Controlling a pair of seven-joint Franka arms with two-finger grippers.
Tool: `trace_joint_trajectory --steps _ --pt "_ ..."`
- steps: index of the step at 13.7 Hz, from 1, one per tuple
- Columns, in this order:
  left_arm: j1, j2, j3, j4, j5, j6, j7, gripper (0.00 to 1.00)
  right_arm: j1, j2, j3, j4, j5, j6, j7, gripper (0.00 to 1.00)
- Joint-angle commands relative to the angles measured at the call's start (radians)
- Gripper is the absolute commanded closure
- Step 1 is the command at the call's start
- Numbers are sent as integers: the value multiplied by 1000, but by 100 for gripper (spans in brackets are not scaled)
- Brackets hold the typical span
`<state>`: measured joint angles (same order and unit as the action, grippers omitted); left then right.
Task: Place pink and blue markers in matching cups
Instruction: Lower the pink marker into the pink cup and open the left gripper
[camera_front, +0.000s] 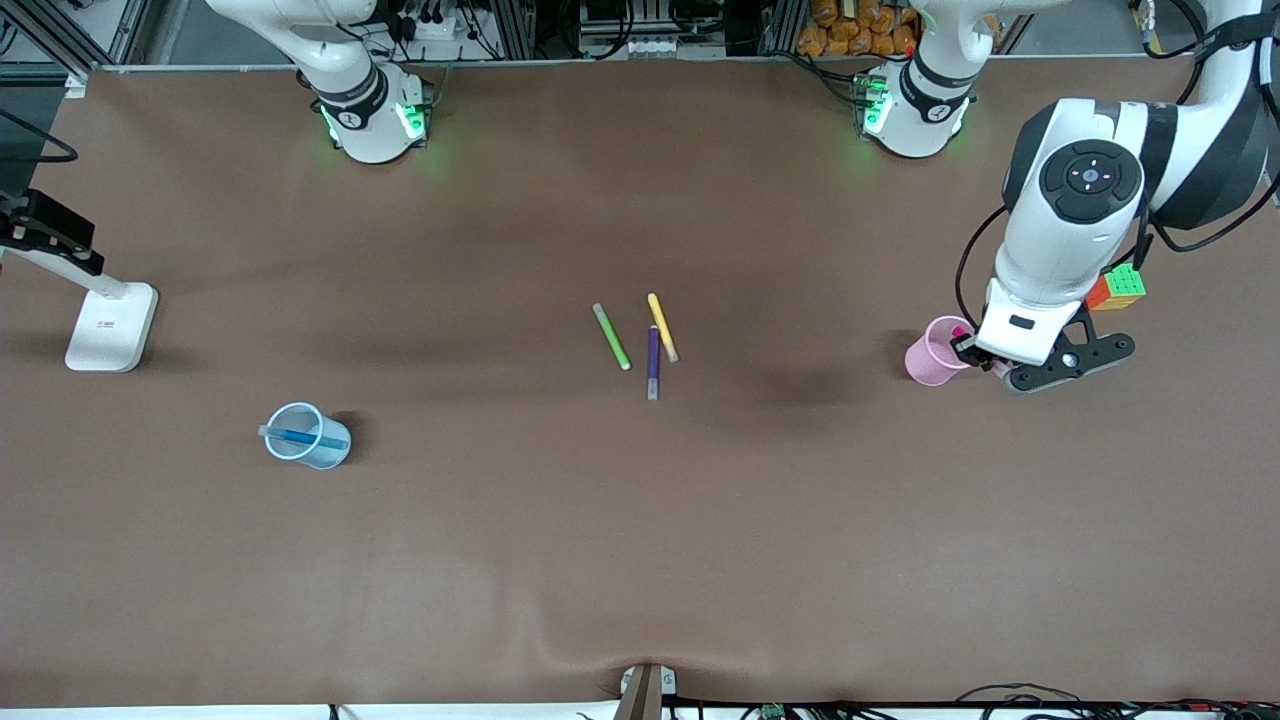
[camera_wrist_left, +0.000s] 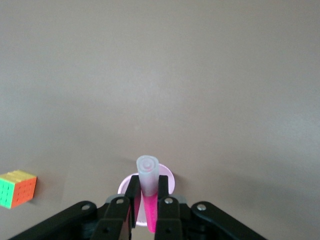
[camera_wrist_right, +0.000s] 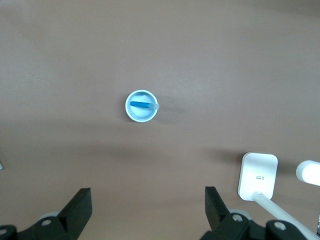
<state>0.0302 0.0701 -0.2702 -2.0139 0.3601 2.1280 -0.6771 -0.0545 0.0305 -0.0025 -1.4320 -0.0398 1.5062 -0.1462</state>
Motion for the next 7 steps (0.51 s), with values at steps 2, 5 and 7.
trace_joint_trajectory --steps 2,5,7 --pt "33 -70 -9 -127 56 114 7 100 -7 -23 7 -5 15 -15 31 0" --pt "40 -82 -8 -180 56 190 7 100 -7 -23 7 -7 15 -17 31 0" --pt "60 -93 -8 -225 57 258 7 100 -5 -23 7 -7 15 -17 31 0"
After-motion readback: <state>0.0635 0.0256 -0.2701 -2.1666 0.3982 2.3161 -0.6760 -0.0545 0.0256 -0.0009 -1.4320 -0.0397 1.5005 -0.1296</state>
